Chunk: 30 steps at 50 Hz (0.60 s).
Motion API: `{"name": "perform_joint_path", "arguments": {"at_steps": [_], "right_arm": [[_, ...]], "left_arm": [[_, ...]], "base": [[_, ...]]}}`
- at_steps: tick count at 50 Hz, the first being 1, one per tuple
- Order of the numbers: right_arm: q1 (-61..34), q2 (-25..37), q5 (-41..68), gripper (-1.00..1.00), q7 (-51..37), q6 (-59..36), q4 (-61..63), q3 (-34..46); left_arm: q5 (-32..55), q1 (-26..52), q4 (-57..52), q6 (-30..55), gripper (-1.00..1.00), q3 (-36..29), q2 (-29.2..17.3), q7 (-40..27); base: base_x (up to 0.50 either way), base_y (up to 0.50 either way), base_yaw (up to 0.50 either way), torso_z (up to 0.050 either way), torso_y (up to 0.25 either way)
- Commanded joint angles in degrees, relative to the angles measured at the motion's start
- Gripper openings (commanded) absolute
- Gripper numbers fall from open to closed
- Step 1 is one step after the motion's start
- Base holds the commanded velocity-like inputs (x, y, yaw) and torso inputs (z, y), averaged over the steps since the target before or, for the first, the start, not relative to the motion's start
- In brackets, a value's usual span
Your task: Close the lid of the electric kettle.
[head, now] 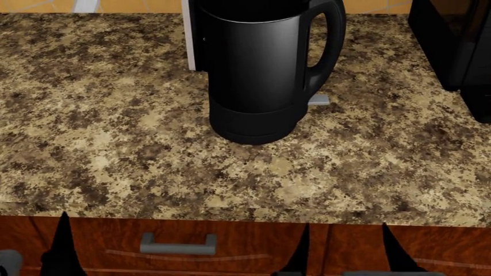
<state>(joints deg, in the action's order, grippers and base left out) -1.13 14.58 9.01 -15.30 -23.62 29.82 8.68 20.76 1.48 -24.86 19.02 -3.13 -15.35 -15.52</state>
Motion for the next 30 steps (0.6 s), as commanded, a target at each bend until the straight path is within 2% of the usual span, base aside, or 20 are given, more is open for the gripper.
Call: {"name": "perform_joint_path", "arguments": {"at_steps": [1, 6, 12, 14, 16, 18, 22, 30], "right_arm": [[-5.9, 3.7, 4.0, 1.00, -1.6, -22.7, 22.8, -3.8], [-8.8, 5.4, 4.8, 1.00, -1.2, -26.8, 24.2, -5.2], [-16.3, 7.5, 9.5, 1.00, -1.8, -36.6, 30.1, -8.3], [-20.9, 13.1, 20.5, 1.00, -9.5, -37.5, 30.2, -8.4], [-26.9, 20.8, 37.2, 1.00, -21.6, -36.4, 30.2, -8.8], [-31.4, 24.4, 46.7, 1.00, -28.0, -36.2, 30.1, -9.0], [-38.0, 28.7, 56.3, 1.00, -33.7, -35.1, 29.8, -8.4], [-41.0, 30.9, 60.6, 1.00, -35.6, -34.1, 29.0, -9.4]], "left_arm": [[11.6, 5.4, -18.0, 15.9, 1.00, 7.4, -5.3, -4.6], [13.4, 10.4, -19.1, 19.5, 1.00, 8.2, -6.1, -6.7], [15.2, 16.3, -20.0, 23.4, 1.00, 9.7, -8.1, -8.5], [16.5, 18.2, -20.8, 25.2, 1.00, 10.5, -9.0, -9.1], [17.2, 20.0, -21.5, 26.3, 1.00, 10.9, -10.0, -9.3], [18.2, 21.6, -22.0, 27.3, 1.00, 11.4, -10.4, -9.8], [19.6, 23.8, -22.8, 28.7, 1.00, 11.9, -11.1, -10.2], [22.2, 26.5, -23.6, 30.8, 1.00, 13.4, -12.0, -11.2]], "base": [[0.00, 0.00, 0.00, 0.000, 0.000], [0.00, 0.00, 0.00, 0.000, 0.000], [0.00, 0.00, 0.00, 0.000, 0.000], [0.00, 0.00, 0.00, 0.000, 0.000], [0.00, 0.00, 0.00, 0.000, 0.000], [0.00, 0.00, 0.00, 0.000, 0.000], [0.00, 0.00, 0.00, 0.000, 0.000], [0.00, 0.00, 0.00, 0.000, 0.000]]}}
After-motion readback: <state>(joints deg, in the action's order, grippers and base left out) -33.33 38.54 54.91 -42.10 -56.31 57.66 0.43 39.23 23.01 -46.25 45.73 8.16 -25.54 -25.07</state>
